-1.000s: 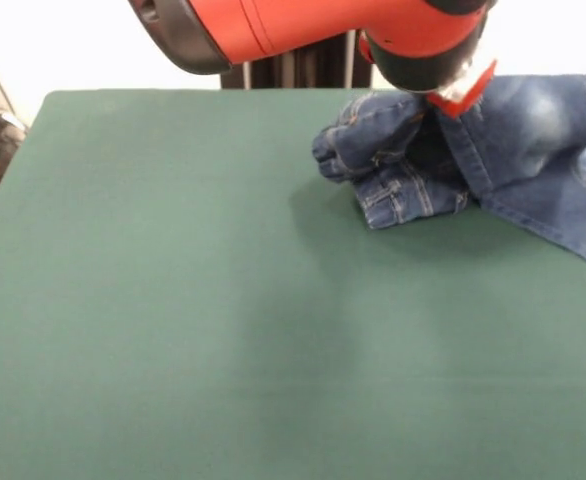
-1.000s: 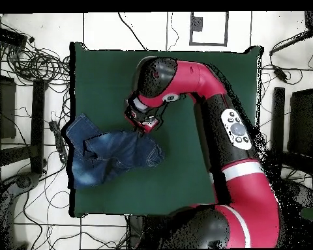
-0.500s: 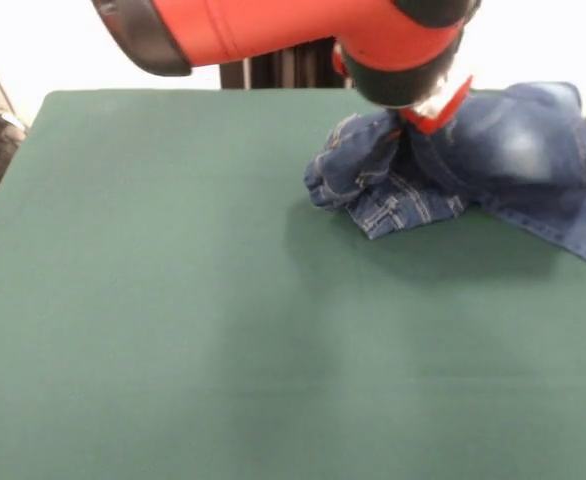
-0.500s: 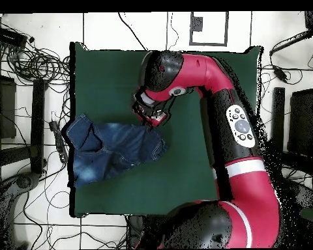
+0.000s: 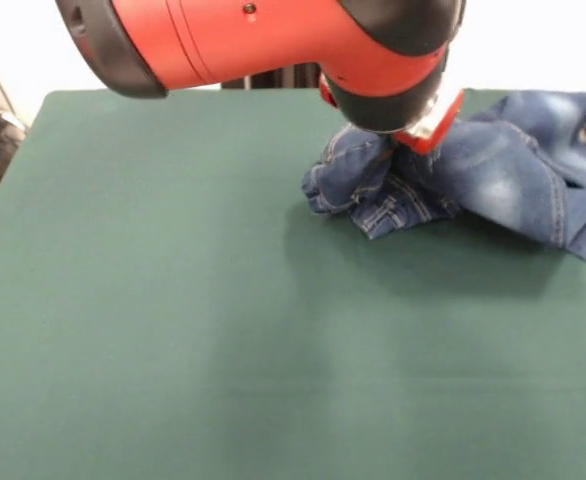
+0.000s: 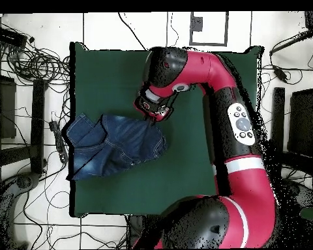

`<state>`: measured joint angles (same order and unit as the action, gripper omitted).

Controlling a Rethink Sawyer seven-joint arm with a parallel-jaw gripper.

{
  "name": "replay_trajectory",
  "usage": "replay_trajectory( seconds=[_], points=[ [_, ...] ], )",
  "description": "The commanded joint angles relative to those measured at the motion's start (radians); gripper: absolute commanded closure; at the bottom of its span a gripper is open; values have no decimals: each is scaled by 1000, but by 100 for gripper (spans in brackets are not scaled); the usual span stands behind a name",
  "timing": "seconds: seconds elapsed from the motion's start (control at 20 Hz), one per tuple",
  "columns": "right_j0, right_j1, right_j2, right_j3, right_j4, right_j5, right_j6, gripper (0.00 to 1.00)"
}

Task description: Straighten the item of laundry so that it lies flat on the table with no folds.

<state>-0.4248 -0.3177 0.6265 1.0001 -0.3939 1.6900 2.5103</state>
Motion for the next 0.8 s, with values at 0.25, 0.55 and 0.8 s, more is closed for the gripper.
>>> replay_trajectory(
  seconds=[0.25,0.55,0.8],
  points=[
    [62,16,45,-89,-39,17,-281,100],
    [60,5,32,-68,-42,-8,-278,100],
    [60,6,33,-73,-46,-13,-281,0]
  ],
)
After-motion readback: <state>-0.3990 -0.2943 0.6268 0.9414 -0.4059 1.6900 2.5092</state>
